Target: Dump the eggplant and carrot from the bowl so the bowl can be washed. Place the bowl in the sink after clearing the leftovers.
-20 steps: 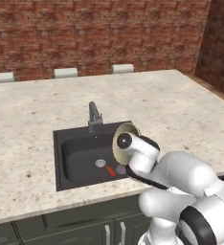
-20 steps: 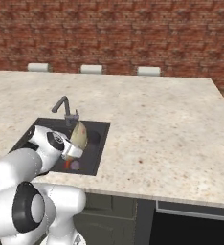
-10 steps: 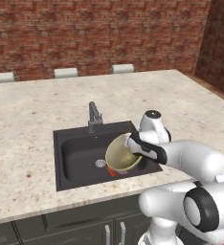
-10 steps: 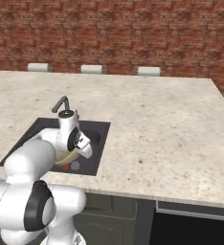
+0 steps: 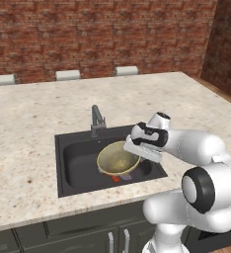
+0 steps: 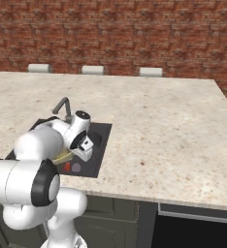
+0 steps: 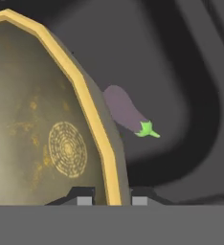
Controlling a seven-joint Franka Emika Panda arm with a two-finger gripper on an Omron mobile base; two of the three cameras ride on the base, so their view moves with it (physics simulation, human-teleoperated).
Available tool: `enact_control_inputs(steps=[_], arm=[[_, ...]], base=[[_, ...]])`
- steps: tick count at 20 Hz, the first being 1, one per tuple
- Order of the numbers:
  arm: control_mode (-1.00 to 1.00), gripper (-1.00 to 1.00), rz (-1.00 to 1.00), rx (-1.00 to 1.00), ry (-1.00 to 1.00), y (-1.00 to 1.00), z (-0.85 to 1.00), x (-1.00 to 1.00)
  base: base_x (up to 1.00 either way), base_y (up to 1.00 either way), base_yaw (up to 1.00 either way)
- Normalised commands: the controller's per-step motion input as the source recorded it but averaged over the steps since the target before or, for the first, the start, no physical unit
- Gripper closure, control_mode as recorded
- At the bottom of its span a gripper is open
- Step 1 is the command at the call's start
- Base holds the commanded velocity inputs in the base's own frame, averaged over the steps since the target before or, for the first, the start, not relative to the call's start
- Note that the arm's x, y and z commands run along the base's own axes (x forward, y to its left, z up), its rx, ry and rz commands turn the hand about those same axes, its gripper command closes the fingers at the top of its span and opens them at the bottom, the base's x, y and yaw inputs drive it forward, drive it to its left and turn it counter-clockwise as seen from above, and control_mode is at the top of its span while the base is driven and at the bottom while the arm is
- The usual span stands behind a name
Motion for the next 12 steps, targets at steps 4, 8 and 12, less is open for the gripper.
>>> enact_control_inputs(steps=[4,8,12], arm=[[-1.0,1.0,0.0,0.03,0.02,0.82,-0.51,0.0],[-1.0,1.0,0.0,0.0,0.03,0.71,-0.31,0.0],[-1.0,1.0,0.0,-0.03,0.02,0.56,-0.36,0.0]], base=[[0.0,0.0,0.0],[0.0,0.0,0.0],[0.0,0.0,0.0]])
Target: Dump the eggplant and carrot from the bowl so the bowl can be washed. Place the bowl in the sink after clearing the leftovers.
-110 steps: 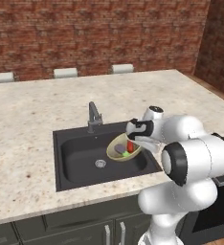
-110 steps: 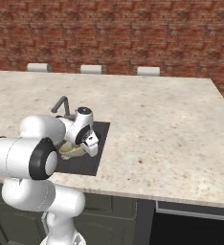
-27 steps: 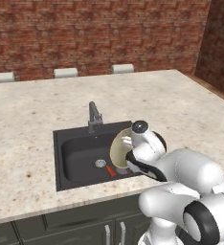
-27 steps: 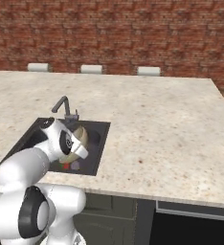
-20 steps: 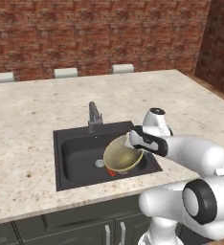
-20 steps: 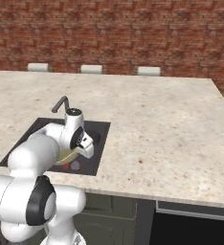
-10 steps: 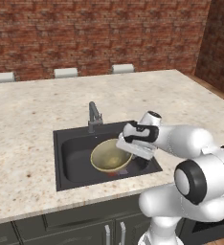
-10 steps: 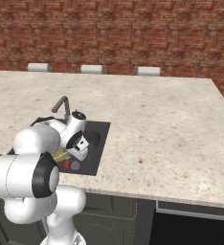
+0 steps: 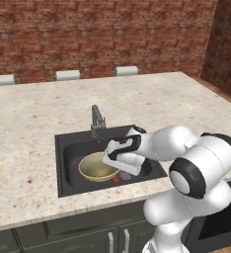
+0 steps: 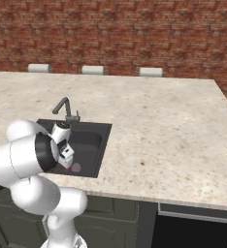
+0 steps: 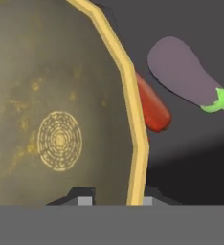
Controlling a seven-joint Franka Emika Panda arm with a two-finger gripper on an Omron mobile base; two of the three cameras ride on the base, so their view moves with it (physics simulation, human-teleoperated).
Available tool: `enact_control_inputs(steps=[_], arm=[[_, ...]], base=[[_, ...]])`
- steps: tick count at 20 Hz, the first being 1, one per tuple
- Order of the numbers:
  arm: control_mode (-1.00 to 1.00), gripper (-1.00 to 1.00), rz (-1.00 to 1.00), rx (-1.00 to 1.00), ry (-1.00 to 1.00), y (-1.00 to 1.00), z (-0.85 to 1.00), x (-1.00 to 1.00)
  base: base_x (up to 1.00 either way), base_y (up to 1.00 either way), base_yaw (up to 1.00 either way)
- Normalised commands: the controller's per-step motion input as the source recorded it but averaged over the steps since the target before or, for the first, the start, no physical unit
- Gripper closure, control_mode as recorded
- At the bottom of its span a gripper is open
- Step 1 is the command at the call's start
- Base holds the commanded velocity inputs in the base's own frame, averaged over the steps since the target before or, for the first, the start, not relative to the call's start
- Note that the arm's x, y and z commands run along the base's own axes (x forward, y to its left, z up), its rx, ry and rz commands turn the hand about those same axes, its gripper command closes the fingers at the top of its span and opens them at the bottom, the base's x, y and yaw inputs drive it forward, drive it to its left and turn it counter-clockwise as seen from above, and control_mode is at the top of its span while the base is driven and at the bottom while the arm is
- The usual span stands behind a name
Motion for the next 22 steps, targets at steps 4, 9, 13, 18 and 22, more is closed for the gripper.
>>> enact_control_inputs(steps=[4,9,13,18,22], arm=[[-1.0,1.0,0.0,-0.04,0.0,0.39,-0.44,0.04],[-1.0,1.0,-0.06,0.0,0.0,0.59,-0.19,0.36],[-1.0,1.0,-0.04,0.0,0.0,0.34,-0.13,0.19],[-1.0,1.0,0.0,-0.12,0.09,0.31,-0.66,-0.05],[-1.0,-1.0,0.0,-0.11,0.02,0.1,-0.14,0.01]], base=[[0.0,0.0,0.0],[0.0,0.0,0.0],[0.0,0.0,0.0],[0.0,0.0,0.0],[0.0,0.0,0.0]])
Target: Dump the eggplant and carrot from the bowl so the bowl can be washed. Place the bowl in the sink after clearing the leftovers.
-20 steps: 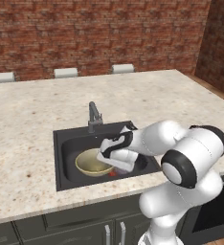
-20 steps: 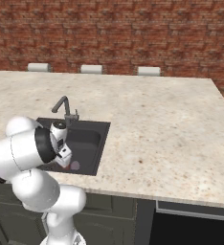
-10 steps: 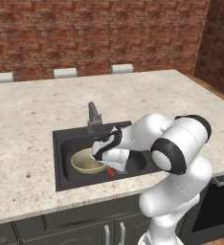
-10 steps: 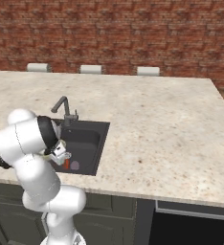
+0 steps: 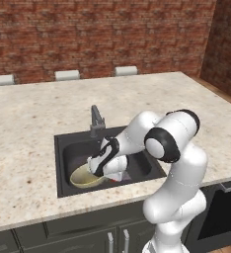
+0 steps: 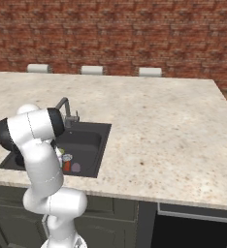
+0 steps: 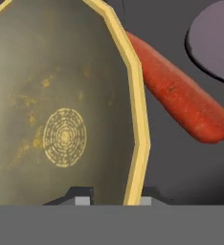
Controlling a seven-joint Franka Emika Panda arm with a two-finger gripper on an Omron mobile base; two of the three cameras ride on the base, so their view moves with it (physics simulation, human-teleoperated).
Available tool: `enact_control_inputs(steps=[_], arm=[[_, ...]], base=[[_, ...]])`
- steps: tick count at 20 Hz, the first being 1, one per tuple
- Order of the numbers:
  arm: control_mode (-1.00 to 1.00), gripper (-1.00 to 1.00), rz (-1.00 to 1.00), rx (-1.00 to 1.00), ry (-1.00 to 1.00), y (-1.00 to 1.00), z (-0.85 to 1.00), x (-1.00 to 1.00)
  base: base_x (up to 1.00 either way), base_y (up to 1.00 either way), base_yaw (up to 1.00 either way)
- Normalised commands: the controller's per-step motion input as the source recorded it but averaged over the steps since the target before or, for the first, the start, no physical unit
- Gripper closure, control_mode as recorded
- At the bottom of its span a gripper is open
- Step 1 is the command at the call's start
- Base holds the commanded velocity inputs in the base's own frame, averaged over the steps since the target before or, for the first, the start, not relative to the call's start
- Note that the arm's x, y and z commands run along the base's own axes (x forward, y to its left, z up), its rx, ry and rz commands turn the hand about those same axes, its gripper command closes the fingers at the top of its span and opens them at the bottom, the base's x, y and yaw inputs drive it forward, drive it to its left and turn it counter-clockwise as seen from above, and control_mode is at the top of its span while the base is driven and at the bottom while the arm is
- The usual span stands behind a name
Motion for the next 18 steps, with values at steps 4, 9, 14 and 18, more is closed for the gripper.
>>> enact_control_inputs(steps=[4,9,14,18], arm=[[-1.0,-1.0,-0.03,-0.01,0.02,0.01,0.19,-0.03],[-1.0,-1.0,-0.12,0.0,-0.11,-0.06,0.92,-0.25],[-1.0,-1.0,-0.08,0.0,-0.31,-0.19,1.0,-0.72],[-1.0,-1.0,-0.05,0.0,-0.37,-0.22,1.0,-1.0]], base=[[0.0,0.0,0.0],[0.0,0.0,0.0],[0.0,0.0,0.0],[0.0,0.0,0.0]])
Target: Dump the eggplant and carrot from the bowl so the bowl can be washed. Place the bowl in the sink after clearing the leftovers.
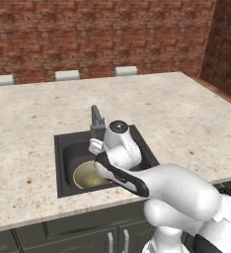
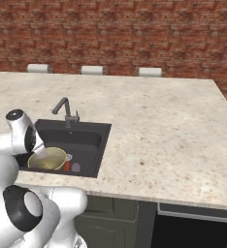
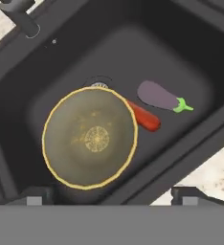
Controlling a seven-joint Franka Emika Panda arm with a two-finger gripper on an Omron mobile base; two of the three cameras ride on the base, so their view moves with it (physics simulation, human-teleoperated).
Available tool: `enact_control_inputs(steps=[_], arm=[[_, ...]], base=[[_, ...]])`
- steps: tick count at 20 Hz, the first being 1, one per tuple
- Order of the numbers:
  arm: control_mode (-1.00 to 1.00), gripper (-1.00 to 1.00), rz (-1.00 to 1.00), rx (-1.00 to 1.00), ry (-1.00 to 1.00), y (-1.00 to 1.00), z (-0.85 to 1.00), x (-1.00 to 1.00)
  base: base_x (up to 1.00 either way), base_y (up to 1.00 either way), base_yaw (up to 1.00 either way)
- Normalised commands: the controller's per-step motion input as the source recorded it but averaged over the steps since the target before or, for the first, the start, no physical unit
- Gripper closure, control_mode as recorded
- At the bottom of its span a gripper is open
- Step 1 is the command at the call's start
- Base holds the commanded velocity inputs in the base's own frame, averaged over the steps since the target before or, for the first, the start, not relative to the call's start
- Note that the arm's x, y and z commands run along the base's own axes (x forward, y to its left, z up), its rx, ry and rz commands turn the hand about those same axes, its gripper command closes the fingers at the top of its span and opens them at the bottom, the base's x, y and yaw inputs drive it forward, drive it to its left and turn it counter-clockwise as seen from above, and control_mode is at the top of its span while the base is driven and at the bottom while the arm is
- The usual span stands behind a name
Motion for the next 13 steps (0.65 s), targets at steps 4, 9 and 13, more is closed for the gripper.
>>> enact_control_inputs(steps=[4,9,13], arm=[[-1.0,-1.0,0.0,0.0,-0.45,-0.18,1.0,-1.0],[-1.0,-1.0,0.01,0.0,-0.53,-0.12,1.0,-1.0],[-1.0,-1.0,0.1,0.0,-0.56,-0.11,0.35,-1.0]], base=[[0.0,0.0,0.0],[0.0,0.0,0.0],[0.0,0.0,0.0]])
